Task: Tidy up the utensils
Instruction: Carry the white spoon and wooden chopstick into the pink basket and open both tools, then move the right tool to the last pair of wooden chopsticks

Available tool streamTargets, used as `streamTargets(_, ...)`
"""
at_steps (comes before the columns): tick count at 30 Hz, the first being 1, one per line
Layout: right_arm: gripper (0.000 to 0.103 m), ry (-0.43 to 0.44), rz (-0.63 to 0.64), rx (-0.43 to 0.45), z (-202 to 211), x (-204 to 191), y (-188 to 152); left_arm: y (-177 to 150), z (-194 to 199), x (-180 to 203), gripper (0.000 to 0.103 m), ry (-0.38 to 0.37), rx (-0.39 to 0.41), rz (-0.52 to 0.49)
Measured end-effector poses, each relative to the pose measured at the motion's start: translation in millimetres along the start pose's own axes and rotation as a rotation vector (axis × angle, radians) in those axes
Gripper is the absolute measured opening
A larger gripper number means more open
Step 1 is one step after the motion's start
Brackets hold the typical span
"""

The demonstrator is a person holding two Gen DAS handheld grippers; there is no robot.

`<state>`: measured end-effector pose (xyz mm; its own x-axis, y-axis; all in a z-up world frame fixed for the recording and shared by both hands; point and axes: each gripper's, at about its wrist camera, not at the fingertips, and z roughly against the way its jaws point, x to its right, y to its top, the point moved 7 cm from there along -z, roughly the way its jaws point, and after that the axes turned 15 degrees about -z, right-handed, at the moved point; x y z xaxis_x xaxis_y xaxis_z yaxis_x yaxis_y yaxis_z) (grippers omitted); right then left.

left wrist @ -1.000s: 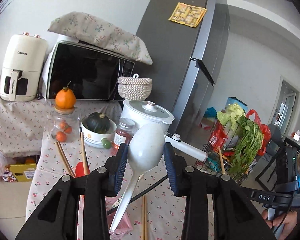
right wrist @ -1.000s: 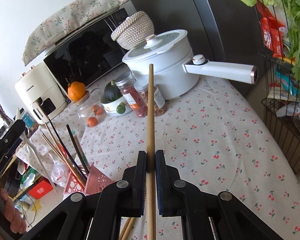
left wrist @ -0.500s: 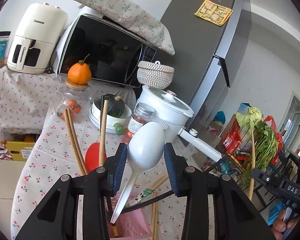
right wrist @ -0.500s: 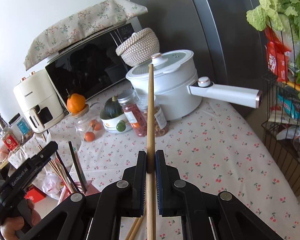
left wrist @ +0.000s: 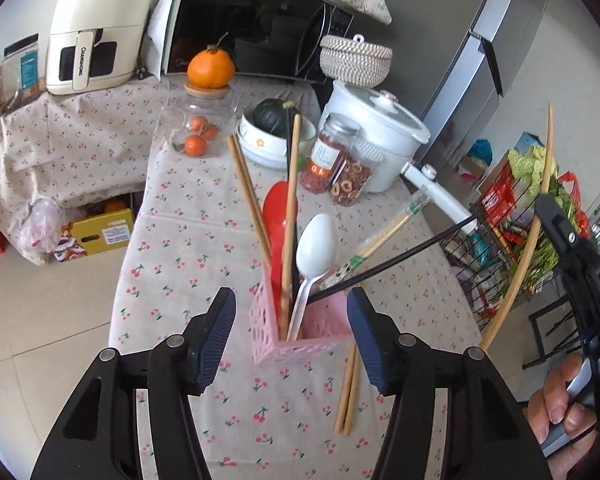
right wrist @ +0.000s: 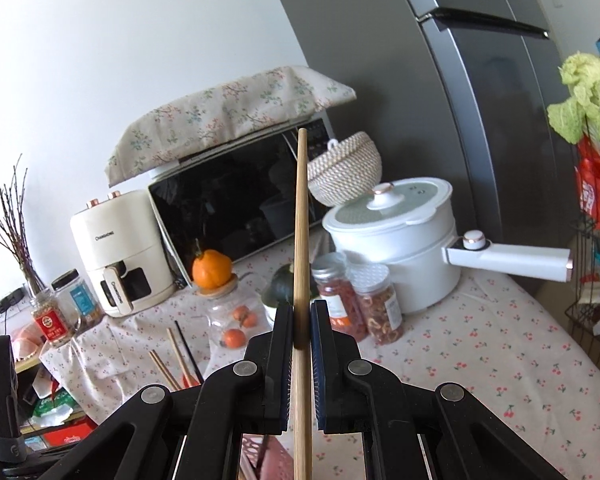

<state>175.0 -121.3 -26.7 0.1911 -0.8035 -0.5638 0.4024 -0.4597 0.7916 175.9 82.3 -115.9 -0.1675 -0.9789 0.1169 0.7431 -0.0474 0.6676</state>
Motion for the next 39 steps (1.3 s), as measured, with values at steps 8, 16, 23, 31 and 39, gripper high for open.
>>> streamTargets(8, 0.007, 0.013, 0.071, 0.095, -31, -51, -29, -30, 8, -42, 0.061, 0.052, -0.079, -0.006)
streamTargets(16, 0.007, -0.046, 0.153, 0.259, -60, -66, -55, -33, 6, -60, 0.061, 0.034, -0.102, 0.009)
streamTargets(23, 0.011, -0.068, 0.161, 0.249, -71, -62, -77, -33, -4, -58, 0.061, 0.053, -0.131, -0.013)
streamTargets(31, 0.052, -0.07, 0.125, 0.227, -55, -54, -61, -32, -2, -49, 0.061, 0.066, -0.133, -0.044)
streamTargets(39, 0.082, -0.096, 0.156, 0.172, -26, -39, -26, -31, 1, -37, 0.07, 0.071, -0.129, -0.064)
